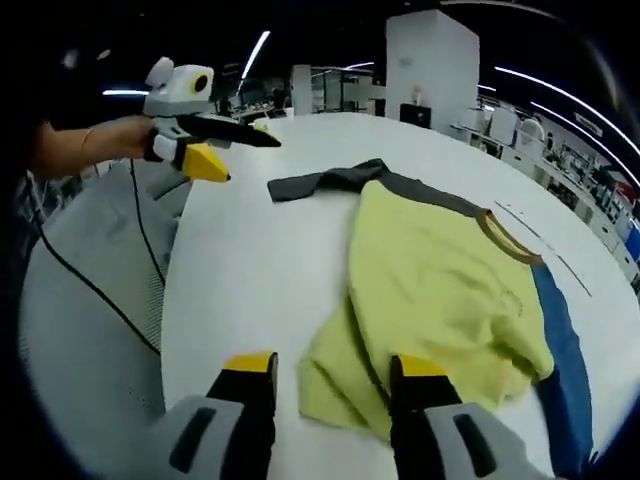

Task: Fold the garment on the visible template until the final outline fits inside the template.

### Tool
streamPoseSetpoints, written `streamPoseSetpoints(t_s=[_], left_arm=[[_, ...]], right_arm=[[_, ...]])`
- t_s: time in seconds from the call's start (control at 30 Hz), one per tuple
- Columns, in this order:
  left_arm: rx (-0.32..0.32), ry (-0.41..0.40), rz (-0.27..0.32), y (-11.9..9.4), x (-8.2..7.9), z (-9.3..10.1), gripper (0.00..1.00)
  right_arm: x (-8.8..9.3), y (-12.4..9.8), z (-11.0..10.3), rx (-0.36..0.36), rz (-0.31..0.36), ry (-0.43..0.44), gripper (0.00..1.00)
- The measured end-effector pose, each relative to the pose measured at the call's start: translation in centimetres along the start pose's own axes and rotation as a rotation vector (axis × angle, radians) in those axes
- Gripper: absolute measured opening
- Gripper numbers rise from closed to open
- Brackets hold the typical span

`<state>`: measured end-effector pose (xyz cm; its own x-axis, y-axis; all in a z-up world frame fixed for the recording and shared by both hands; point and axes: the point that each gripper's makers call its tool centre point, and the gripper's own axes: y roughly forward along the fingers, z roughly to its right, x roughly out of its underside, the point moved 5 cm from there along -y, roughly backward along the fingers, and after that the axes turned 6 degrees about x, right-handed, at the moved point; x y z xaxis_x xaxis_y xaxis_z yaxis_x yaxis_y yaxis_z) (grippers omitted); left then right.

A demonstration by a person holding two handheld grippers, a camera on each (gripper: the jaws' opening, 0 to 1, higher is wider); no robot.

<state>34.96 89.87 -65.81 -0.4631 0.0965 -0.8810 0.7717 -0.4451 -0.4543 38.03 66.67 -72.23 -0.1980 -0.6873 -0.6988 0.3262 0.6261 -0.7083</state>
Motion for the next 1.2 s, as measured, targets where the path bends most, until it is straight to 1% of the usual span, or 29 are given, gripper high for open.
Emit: streamPoseSetpoints(t_s=[0.1, 0.17, 0.27, 0.33, 0.43, 0.47, 0.5, 0.6, 0.67, 0.77, 0.9, 0.97, 1.03, 1.1, 1.2], left_arm=[[0.013, 0.008, -0.006, -0.1, 0.0, 0.5, 0.94], [0.017, 0.014, -0.005, -0.2, 0.1, 0.9, 0.94], [0.016, 0.025, -0.01, -0.4, 0.3, 1.1, 0.94], [0.022, 0.024, -0.013, -0.5, 0.5, 1.2, 0.94], [0.028, 0.015, -0.019, -0.5, 0.8, 1.3, 0.93], [0.028, 0.012, -0.021, -0.5, 0.9, 1.4, 0.92], [0.031, 0.011, -0.022, -0.5, 1.0, 1.5, 0.93], [0.039, 0.009, -0.028, -0.3, 1.1, 1.7, 0.92], [0.045, 0.011, -0.032, -0.2, 1.1, 1.9, 0.92], [0.053, 0.019, -0.032, -0.1, 0.9, 2.1, 0.92], [0.063, 0.029, -0.032, 0.0, 0.6, 2.3, 0.91], [0.066, 0.034, -0.035, 0.1, 0.5, 2.3, 0.91], [0.069, 0.039, -0.036, 0.2, 0.4, 2.3, 0.9], [0.073, 0.042, -0.034, 0.3, 0.3, 2.4, 0.9], [0.085, 0.046, -0.031, 0.4, 0.1, 2.6, 0.88]], right_arm=[[0.3, 0.3, 0.0, 0.025, 0.0, -0.012, 0.38], [0.5, 0.5, 0.3, 0.049, 0.002, -0.025, 0.33], [0.6, 0.7, 0.7, 0.064, 0.005, -0.014, 0.27], [0.7, 0.8, 0.7, 0.062, 0.003, -0.007, 0.25], [0.8, 1.0, 0.7, 0.063, 0.002, -0.025, 0.16], [0.8, 1.0, 0.7, 0.062, 0.002, -0.023, 0.11], [0.7, 1.1, 0.7, 0.06, 0.003, -0.017, 0.09], [0.6, 1.3, 1.1, 0.064, -0.001, -0.014, 0.03], [0.4, 1.3, 1.2, 0.06, -0.01, -0.005, 0.01], [-0.4, 0.8, 1.5, 0.052, -0.013, -0.005, 0.0], [-2.5, -0.3, 2.6, 0.069, 0.046, -0.012, 0.0], [-3.3, -0.6, 3.3, 0.089, 0.058, -0.018, 0.0], [-4.1, -0.9, 4.1, 0.106, 0.075, -0.004, 0.0], [-4.8, -0.9, 4.9, 0.112, 0.1, 0.041, 0.0], [-5.4, -0.9, 5.9, 0.119, 0.1, 0.08, 0.0]])
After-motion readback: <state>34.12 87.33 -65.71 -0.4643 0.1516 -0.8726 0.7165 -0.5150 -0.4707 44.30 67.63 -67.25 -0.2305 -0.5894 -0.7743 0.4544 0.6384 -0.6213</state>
